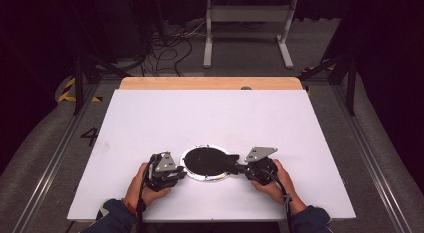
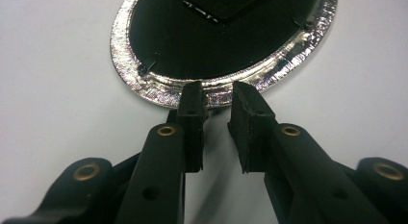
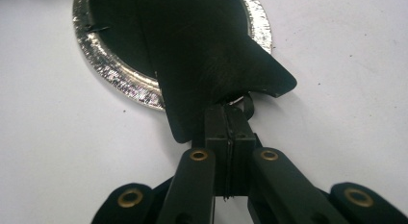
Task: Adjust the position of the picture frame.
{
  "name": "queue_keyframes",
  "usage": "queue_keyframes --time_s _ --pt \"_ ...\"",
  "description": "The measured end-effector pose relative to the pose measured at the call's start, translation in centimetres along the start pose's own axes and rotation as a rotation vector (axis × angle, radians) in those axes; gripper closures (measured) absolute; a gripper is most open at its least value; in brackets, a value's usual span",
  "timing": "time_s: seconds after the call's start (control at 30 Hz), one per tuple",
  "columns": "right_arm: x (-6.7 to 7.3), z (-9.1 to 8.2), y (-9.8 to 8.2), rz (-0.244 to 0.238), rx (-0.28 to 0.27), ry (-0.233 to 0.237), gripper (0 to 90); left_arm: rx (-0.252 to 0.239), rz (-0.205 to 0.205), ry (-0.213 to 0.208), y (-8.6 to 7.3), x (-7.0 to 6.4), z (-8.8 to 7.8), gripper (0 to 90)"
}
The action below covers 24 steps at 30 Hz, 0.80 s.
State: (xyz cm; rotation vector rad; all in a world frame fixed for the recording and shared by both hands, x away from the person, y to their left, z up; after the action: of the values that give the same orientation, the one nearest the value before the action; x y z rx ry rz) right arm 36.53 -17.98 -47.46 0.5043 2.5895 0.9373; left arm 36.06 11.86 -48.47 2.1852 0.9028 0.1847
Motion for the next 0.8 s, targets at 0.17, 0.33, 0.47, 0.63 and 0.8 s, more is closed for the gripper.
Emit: queue_keyframes --time_s 0.17,0.33,0.47,0.63,0.8 --pt "0.3 -0.1 0.0 -0.013 0.002 0.004 90.0 -0.006 -0.022 0.024 0.9 0.9 0.7 73.1" --pt "0.3 -0.1 0.0 -0.015 0.001 0.011 90.0 -0.015 -0.056 0.027 1.7 1.7 1.3 71.3" --pt "0.6 -0.2 0.1 -0.016 0.007 0.019 90.0 -0.015 -0.061 0.036 2.0 2.1 1.5 73.0" --pt "1.9 -0.2 0.6 -0.051 0.018 0.047 90.0 -0.024 -0.069 0.074 3.1 2.8 2.4 74.7" --pt "2.9 0.0 1.1 -0.081 0.016 0.054 90.0 -0.037 -0.099 0.084 4.2 3.5 3.4 79.8"
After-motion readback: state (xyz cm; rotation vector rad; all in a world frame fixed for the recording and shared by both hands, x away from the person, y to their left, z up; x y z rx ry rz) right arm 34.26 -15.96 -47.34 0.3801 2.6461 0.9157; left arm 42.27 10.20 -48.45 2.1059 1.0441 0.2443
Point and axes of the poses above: each handheld gripper's, and its own axes: z roughly forward along the jaws, y roughly out of its top, x roughly to its left, the point moved 3 cm from there along z, roughly forward along the jaws, and after that the axes turned 14 degrees about -z, right-handed, at the moved point
